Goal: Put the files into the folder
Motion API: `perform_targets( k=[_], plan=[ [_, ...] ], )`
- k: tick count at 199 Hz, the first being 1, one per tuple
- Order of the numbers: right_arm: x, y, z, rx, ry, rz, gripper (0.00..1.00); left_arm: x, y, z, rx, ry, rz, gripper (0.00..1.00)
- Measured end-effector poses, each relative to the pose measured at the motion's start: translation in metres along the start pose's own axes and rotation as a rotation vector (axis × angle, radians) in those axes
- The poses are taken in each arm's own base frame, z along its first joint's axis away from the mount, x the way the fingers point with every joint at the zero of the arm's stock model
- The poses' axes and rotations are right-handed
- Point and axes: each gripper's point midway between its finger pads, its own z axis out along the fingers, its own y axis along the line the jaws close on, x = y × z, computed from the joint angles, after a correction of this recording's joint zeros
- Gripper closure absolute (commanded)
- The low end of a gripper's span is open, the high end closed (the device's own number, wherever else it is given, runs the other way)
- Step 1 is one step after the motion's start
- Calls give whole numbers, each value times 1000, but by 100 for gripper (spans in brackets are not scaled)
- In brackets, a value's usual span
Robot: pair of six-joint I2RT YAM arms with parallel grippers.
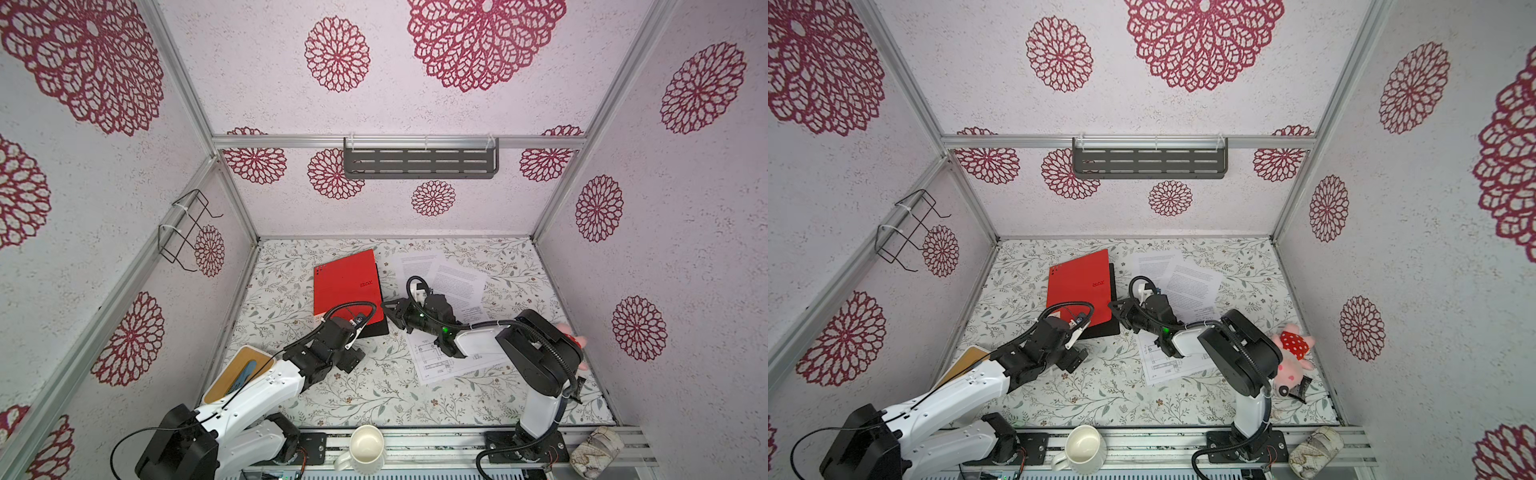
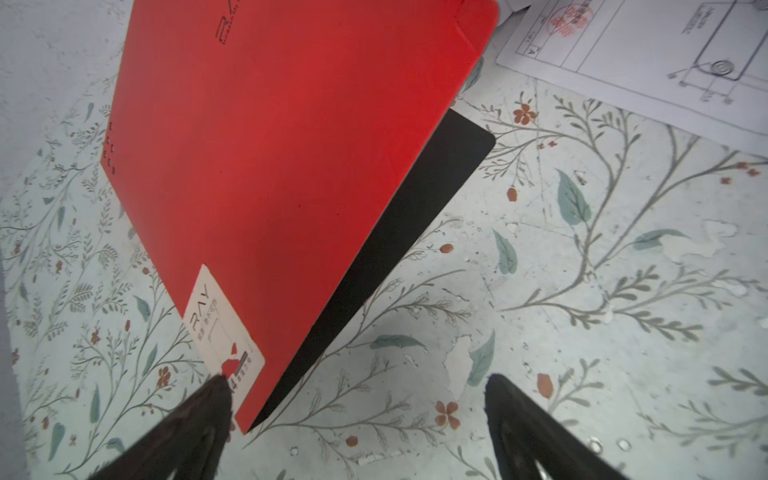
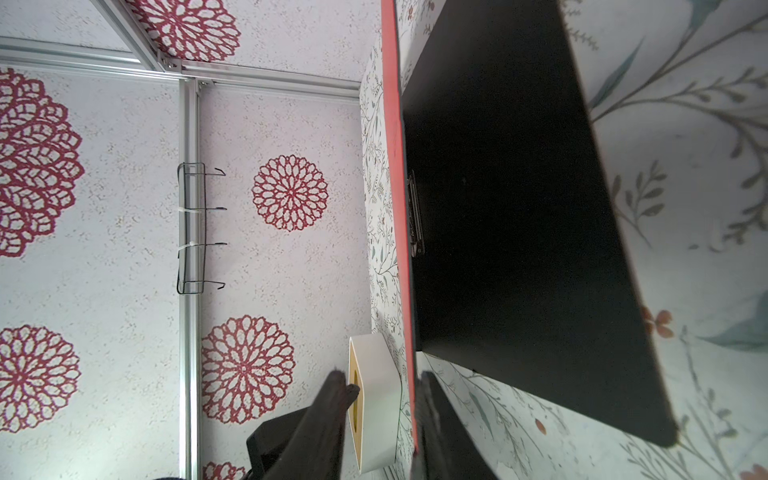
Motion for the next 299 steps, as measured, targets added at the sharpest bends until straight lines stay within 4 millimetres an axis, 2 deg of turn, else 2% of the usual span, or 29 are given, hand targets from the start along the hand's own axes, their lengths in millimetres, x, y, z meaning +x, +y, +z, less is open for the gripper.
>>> perform_targets(
  k=[31,74,122,169,236,260,299],
  plan=[
    [0,0,0,1,0,0,68,-3,5,13,-55,4,33,2],
    [0,0,0,1,-1,1,68,3,10,39,-136,56,72,2],
    [-1,0,0,2,-1,2,68,-2,25,46,-245,50,85,0],
    [-1,-1,0,2,-1,3,68,-4,28,53,-279,48,99,8],
    [-2,2,1,-3,0,2,68,-5,27,54,-282,49,116,25],
    [-2,3,1,-4,1,2,68,-5,28,54,-289,51,124,40],
    [-1,1,1,3,2,5,68,-5,30,54,-296,51,123,58]
  ],
)
